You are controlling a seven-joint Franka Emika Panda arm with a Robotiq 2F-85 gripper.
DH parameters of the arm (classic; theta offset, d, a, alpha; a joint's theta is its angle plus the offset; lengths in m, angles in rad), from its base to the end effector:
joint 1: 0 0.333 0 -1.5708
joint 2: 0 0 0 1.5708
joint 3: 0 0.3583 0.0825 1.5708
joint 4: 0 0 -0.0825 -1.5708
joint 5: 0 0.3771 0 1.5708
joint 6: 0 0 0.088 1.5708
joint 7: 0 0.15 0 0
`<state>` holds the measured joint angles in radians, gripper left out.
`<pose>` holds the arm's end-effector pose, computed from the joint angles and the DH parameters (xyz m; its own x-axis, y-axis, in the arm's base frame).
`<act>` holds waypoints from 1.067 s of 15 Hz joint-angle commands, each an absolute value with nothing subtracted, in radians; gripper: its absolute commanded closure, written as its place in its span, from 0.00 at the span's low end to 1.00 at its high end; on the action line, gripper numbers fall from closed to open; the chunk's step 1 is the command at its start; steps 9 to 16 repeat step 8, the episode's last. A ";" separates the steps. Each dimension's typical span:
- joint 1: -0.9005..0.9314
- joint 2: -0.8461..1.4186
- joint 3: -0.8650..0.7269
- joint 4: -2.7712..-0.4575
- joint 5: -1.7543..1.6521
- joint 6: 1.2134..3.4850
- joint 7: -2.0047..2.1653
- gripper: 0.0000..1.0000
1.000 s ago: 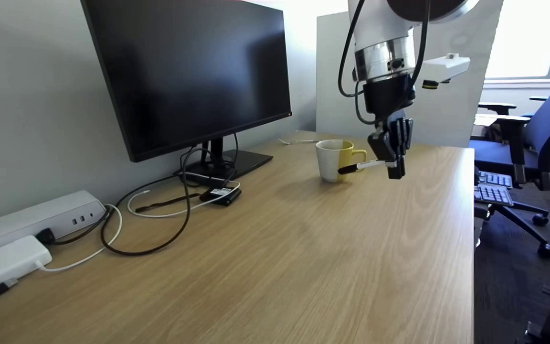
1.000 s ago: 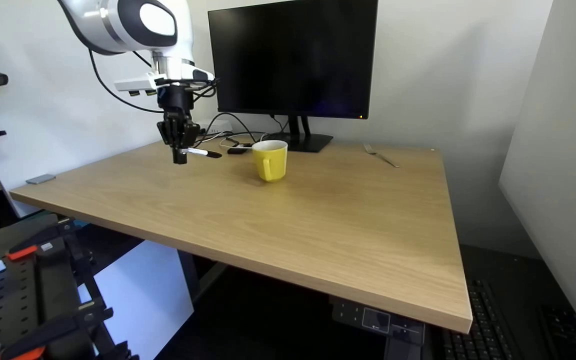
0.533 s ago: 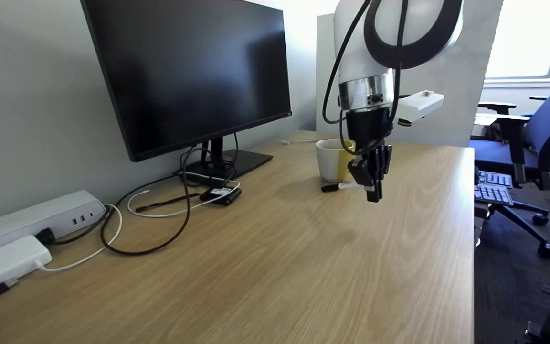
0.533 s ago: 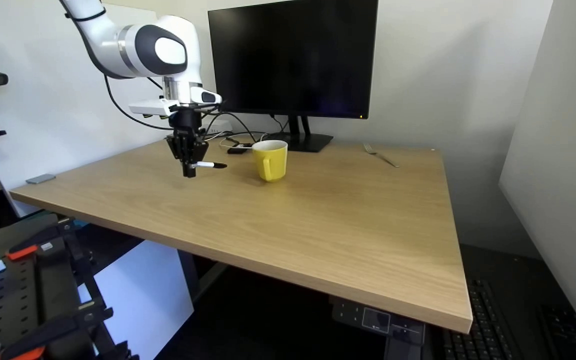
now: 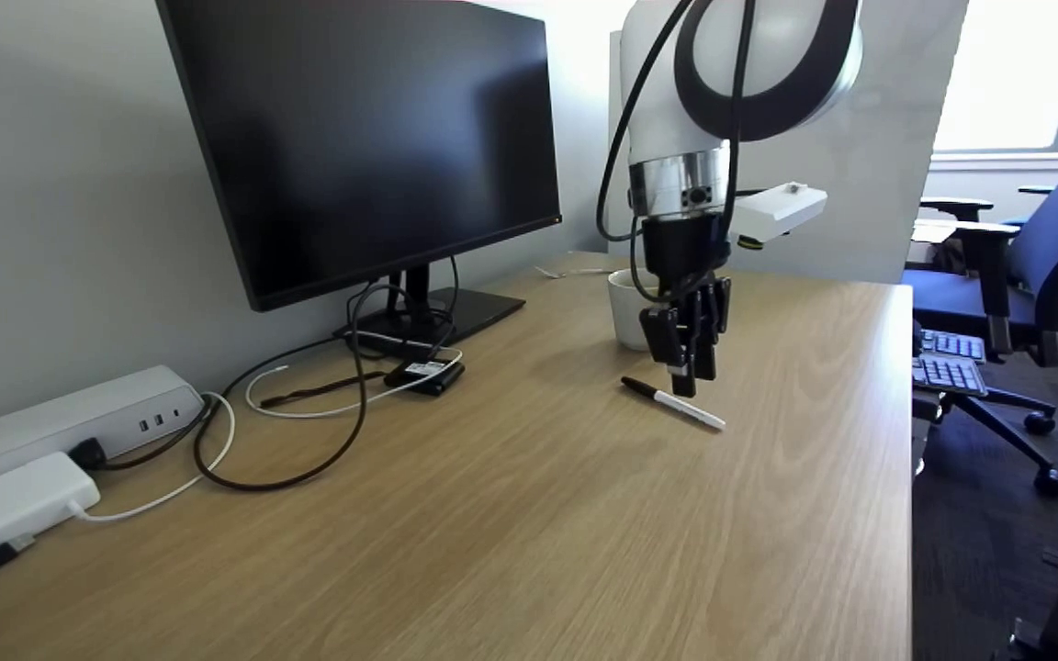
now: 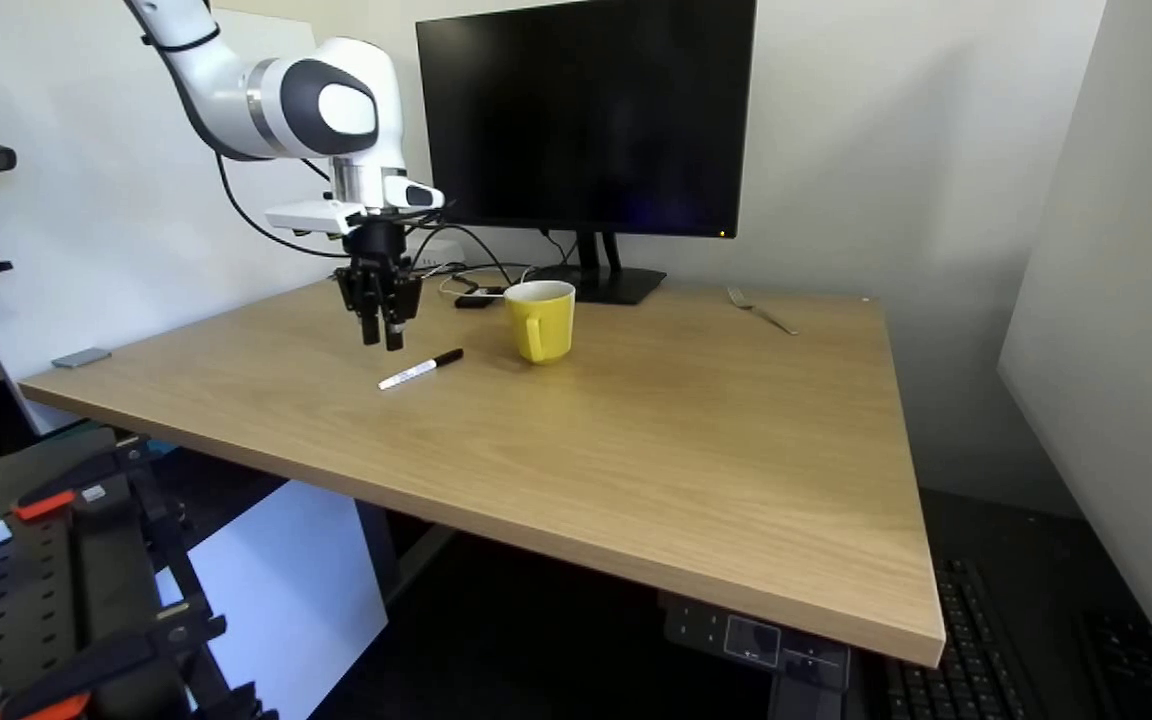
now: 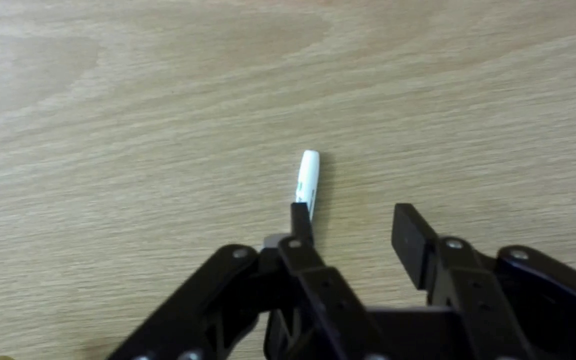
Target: Remove the marker out of the cup and put it on the table
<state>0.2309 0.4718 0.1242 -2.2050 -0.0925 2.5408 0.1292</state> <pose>0.5120 0.1915 0.1559 0.9484 0.2890 -0.1304 0.2918 -0.9565 0.0023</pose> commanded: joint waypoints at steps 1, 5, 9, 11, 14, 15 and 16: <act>0.230 0.443 0.136 -2.206 -0.077 2.498 0.112 0.22; 0.236 0.444 0.134 -2.202 -0.088 2.500 0.125 0.19; 0.236 0.441 0.135 -2.204 -0.088 2.496 0.125 0.15; 0.236 0.441 0.135 -2.204 -0.088 2.496 0.125 0.15; 0.236 0.441 0.135 -2.204 -0.088 2.496 0.125 0.15; 0.236 0.441 0.135 -2.204 -0.088 2.496 0.125 0.15; 0.236 0.441 0.135 -2.204 -0.088 2.496 0.125 0.15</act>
